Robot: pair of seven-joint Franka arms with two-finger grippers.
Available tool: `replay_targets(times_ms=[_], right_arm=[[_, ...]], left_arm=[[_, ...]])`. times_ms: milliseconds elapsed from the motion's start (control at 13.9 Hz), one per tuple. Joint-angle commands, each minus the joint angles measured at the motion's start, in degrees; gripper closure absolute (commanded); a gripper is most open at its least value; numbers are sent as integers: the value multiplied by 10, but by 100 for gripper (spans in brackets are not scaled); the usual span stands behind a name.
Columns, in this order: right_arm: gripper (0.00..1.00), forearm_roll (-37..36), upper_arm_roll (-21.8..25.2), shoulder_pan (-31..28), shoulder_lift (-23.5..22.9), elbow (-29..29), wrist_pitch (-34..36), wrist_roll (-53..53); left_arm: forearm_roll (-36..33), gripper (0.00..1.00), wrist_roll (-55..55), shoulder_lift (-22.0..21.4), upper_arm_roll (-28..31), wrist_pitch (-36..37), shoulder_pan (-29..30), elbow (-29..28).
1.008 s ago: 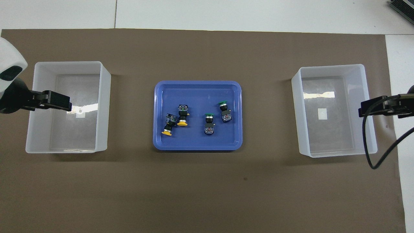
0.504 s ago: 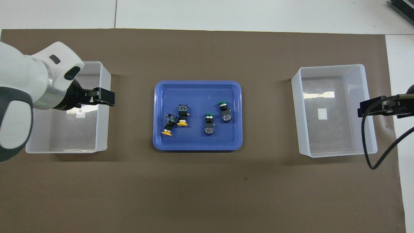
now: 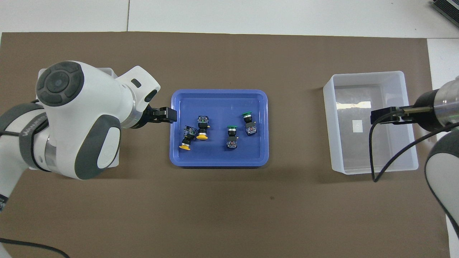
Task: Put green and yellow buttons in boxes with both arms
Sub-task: 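Move the left gripper and the right gripper toward the blue tray, then grasp a yellow button with the left gripper while the right gripper grasps a green button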
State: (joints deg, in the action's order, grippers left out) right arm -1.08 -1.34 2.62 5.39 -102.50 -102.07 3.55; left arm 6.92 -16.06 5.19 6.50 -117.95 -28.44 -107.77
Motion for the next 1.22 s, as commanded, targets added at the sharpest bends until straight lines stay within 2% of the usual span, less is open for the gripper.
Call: replay_targets(times_ms=[0, 360, 576, 792, 1008, 1152], right_arm=[[0, 3, -2, 29, 26, -64, -70, 15], [0, 3, -2, 76, -11, -86, -157, 53], [0, 3, -2, 118, -61, -84, -238, 69], [0, 25, -2, 138, -112, -80, -327, 80], [0, 26, -2, 178, -155, -81, -383, 81], [0, 25, -2, 202, -181, -82, -414, 76]], left_arm=[[6, 0, -1, -24, 8, -47, -12, -59], [6, 0, -1, -32, 9, -112, -45, -124], [6, 0, -2, -33, 9, -141, -67, -156], [6, 0, -2, -23, 9, -156, -76, -161], [6, 0, -3, 9, 9, -197, -86, -162], [6, 5, -3, 24, 9, -218, -87, -163]])
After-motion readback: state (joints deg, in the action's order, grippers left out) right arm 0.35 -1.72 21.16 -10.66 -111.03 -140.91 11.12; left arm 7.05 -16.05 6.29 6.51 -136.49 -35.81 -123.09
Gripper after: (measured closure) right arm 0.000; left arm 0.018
